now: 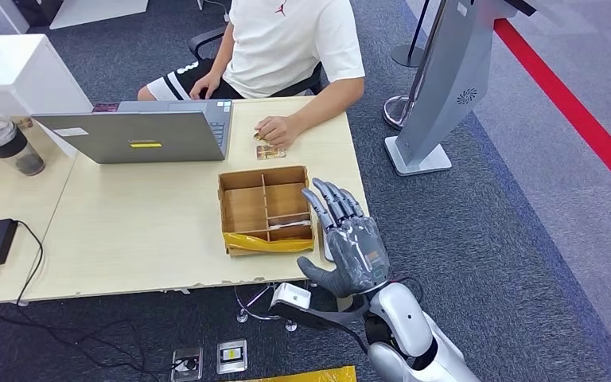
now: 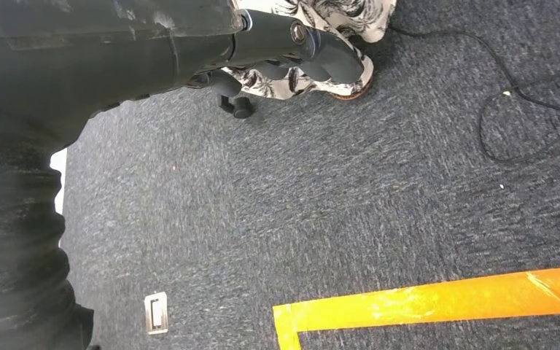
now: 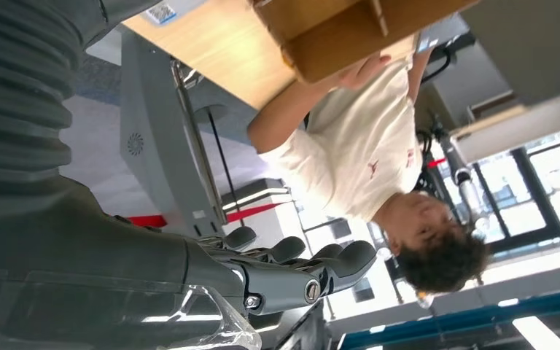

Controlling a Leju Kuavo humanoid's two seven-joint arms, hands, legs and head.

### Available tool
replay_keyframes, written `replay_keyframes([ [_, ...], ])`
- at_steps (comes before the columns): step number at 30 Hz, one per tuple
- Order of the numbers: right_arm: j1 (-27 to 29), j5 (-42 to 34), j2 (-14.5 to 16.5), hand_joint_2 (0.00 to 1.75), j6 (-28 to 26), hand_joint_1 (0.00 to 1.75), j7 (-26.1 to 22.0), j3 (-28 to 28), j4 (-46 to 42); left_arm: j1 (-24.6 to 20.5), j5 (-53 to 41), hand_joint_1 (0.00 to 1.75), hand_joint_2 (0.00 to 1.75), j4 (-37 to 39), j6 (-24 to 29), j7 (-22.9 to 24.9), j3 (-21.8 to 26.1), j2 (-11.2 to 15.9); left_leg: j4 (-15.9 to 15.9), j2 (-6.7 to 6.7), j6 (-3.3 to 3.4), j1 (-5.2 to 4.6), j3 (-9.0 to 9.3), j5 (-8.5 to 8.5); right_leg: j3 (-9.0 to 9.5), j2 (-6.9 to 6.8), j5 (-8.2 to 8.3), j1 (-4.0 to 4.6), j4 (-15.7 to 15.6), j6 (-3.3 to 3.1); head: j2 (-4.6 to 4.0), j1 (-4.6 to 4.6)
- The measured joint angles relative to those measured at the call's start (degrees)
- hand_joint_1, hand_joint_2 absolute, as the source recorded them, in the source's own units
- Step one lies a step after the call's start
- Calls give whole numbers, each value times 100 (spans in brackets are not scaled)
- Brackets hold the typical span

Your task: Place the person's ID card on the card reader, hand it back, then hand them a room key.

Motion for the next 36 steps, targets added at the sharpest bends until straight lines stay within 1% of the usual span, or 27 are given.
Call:
replay_keyframes([
  [4, -97, -234, 131, 175, 238, 0, -54, 170, 132, 0, -135, 0, 175, -30, -17, 0, 6, -1, 0, 0, 0, 0, 0, 0, 0, 0, 0, 0, -1, 0, 0, -1],
  [8, -247, -480, 260, 175, 301, 0, -104, 230, 368, 0, -311, 0, 175, -29, -70, 7, 5, -1, 0, 0, 0, 0, 1, 0, 0, 0, 0, 0, 0, 0, 0, -1],
  [17, -595, -855, 427, 175, 501, 0, 103, 259, 937, 1, -702, 0, 175, -30, -132, 51, 5, -3, 0, 0, 0, 0, 0, 0, -1, 1, 0, 0, 0, 0, 0, -1],
  [21, -854, -810, 490, 175, 598, 0, 350, 246, 1292, -3, -888, 0, 175, -30, -181, 87, 5, -5, 0, 0, 0, 0, 1, 0, -1, 1, 0, 0, 0, 0, 0, 0],
  [24, -1007, -733, 543, 175, 626, 0, 439, 234, 1529, -11, -979, 0, 175, -30, -191, 133, 5, -13, 0, 0, 0, 0, 1, 0, -1, 0, 0, 0, 0, 0, 0, -1],
  [30, -1132, -666, 620, 175, 644, 0, 506, 231, 1857, -15, -1036, 0, 175, -30, -204, 172, 5, -23, 0, 0, 0, 0, 1, 0, -3, 1, 0, 0, 0, 0, 0, -1],
  [36, -1246, -366, 721, 175, 803, 0, 708, 248, 2133, -39, -1253, 0, 175, -51, -286, 269, 5, -39, 0, 1, 0, 0, 1, 0, -3, 2, 0, 0, 0, 0, 0, 0],
])
